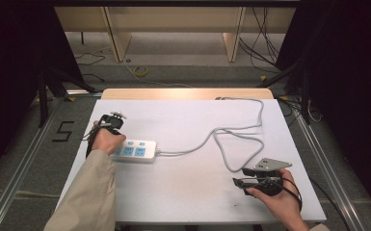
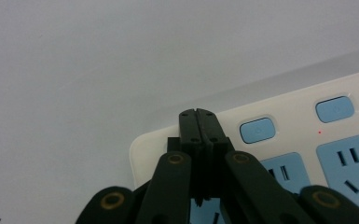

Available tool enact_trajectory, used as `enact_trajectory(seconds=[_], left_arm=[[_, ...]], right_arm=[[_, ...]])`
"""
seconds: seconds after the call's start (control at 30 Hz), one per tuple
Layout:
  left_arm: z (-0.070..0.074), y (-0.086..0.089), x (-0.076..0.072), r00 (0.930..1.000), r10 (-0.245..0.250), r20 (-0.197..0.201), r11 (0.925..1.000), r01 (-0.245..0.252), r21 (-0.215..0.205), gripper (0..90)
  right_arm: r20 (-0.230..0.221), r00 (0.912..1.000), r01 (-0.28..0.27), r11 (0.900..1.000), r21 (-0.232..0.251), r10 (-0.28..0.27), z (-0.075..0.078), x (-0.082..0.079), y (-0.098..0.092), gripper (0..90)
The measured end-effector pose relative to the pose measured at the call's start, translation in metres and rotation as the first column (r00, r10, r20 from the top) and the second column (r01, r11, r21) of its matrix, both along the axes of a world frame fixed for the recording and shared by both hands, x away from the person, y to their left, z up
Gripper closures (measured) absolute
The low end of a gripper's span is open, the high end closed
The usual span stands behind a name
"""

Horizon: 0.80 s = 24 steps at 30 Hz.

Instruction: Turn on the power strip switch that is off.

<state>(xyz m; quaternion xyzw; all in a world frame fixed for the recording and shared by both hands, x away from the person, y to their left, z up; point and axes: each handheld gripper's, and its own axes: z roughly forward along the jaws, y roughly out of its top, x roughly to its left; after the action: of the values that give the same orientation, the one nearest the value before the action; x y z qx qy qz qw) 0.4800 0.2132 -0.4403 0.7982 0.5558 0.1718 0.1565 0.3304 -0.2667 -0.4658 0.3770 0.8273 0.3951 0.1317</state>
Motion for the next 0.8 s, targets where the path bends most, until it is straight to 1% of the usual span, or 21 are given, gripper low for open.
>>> enact_trajectory(seconds=[0.1,0.47,0.6,0.73,0.8], left_arm=[[0.0002,0.0017,-0.0001,1.0,0.003,-0.003,1.0,-0.003,-0.009,90.0],[-0.0006,0.0023,0.0005,1.0,-0.001,-0.008,0.9999,0.001,-0.013,90.0],[-0.0012,0.0046,0.0008,1.0,-0.001,-0.01,0.9995,0.001,-0.032,90.0],[-0.0015,0.0042,0.001,0.9999,-0.01,-0.013,0.9997,0.01,-0.023,90.0],[-0.0017,0.0047,0.001,0.9999,-0.009,-0.012,0.9996,0.008,-0.028,90.0]], right_arm=[[0.001,1.0,0.0,1.0,-0.001,0.0,-0.0001,0.0,0.0,45.1],[0.0,1.0,-0.001,1.0,0.0,0.001,0.0,-0.0003,0.0,45.1],[-0.001,1.0,-0.001,1.0,0.0,0.001,0.0001,-0.0006,-0.0001,45.1],[0.0,1.0,-0.001,1.0,0.0,0.001,0.0,-0.0006,-0.0001,45.2],[0.0,1.0,-0.002,1.0,0.001,0.002,0.0001,-0.0008,0.0001,45.3]])
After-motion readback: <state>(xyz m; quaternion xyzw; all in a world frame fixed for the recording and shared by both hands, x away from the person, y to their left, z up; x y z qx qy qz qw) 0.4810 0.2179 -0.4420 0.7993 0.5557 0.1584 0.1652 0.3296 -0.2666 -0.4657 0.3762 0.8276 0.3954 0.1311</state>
